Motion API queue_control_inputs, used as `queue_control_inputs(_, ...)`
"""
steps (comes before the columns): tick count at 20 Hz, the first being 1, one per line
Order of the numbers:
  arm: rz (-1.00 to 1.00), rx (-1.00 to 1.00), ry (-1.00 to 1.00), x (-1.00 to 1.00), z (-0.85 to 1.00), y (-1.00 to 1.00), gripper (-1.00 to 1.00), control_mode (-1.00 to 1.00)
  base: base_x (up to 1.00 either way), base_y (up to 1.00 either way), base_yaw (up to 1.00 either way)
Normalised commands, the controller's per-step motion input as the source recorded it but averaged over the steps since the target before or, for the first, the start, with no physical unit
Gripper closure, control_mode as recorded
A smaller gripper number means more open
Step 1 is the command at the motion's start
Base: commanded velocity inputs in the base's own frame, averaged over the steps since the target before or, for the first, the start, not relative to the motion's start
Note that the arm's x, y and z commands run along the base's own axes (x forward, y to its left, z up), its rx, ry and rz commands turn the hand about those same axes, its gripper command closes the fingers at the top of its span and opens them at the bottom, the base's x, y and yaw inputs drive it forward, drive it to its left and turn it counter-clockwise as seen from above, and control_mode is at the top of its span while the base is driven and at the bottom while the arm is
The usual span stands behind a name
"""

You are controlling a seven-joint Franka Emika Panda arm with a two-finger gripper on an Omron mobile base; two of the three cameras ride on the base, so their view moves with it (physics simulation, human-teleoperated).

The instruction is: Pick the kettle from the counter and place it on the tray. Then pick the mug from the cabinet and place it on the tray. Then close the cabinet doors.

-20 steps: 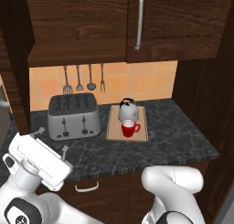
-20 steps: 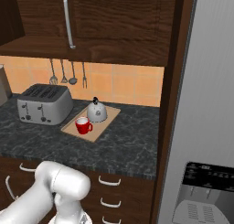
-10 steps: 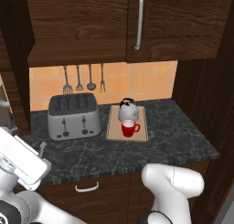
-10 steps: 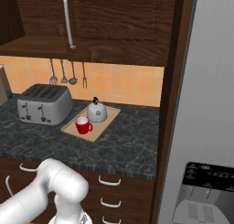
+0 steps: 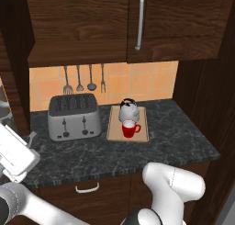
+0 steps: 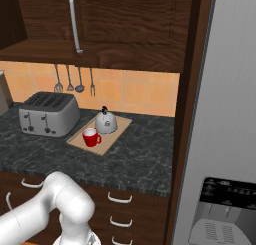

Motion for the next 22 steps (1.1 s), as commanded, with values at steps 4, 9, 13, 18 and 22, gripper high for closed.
queue_control_inputs(4, -0.02, 0.0, 0.12, 0.23, 0.41, -0.24, -1.0, -1.0, 0.0, 0.0, 0.0)
queue_control_inputs(9, 0.0, 0.0, 0.1, 0.46, 0.27, -0.55, -1.0, -1.0, 0.0, 0.0, 0.0)
queue_control_inputs(13, 0.07, 0.07, 0.02, 0.61, 0.05, -0.76, -1.0, -1.0, 0.0, 0.0, 0.0)
queue_control_inputs(18, 0.22, 0.27, -0.11, 0.55, -0.06, -0.68, -1.0, -1.0, 0.0, 0.0, 0.0)
queue_control_inputs(22, 0.27, 0.28, -0.01, 0.81, 0.12, -0.41, -1.0, -1.0, 0.0, 0.0, 0.0)
